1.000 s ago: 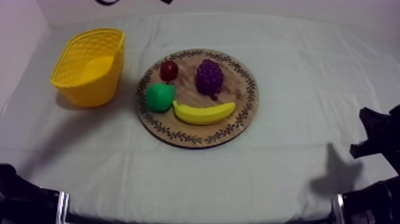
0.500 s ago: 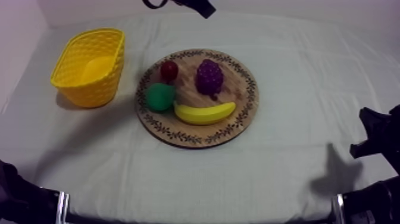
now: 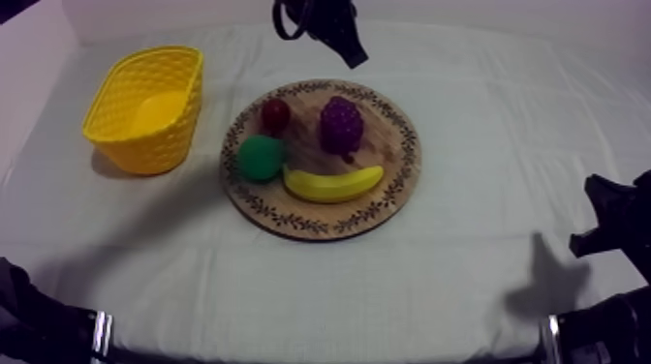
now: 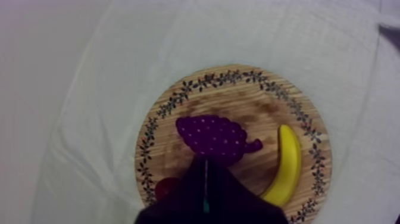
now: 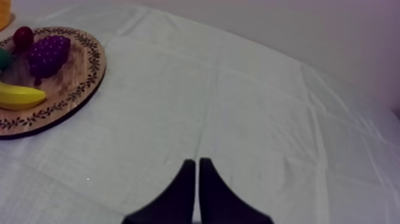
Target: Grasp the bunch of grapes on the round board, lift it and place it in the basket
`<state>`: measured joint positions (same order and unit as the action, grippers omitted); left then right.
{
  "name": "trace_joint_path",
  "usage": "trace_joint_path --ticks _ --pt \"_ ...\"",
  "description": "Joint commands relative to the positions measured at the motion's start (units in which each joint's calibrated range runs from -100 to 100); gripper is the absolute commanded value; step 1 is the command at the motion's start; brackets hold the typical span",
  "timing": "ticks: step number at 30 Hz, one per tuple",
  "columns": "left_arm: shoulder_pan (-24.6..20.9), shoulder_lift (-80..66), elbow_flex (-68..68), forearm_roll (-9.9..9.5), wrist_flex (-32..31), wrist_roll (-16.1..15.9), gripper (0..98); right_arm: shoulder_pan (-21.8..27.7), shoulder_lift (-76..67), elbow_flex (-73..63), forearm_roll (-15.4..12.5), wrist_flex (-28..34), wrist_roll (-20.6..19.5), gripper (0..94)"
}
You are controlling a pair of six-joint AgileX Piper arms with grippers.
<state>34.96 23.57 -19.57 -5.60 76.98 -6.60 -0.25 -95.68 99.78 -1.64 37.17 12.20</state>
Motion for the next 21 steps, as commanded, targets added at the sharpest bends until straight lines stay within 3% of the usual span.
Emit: trace_joint_path --ticks 1,11,15,21 --pt "0.05 0.75 -0.03 0.05 0.32 -0.14 0.0 0.02 0.0 -0.01 0.0 0.01 -0.01 0.5" --pt "0.57 2.33 1.57 0.2 -0.05 1.24 0.0 0.02 0.0 -0.01 0.0 0.01 -0.01 0.5" --pt "1.04 2.2 2.65 -0.35 -0.11 6.18 0.0 0.02 0.0 -0.01 0.0 0.01 -0.01 0.5" --pt "2.25 2.2 3.77 -1.22 0.33 17.06 0.0 0.02 0.0 -0.01 0.0 0.01 -0.01 0.5"
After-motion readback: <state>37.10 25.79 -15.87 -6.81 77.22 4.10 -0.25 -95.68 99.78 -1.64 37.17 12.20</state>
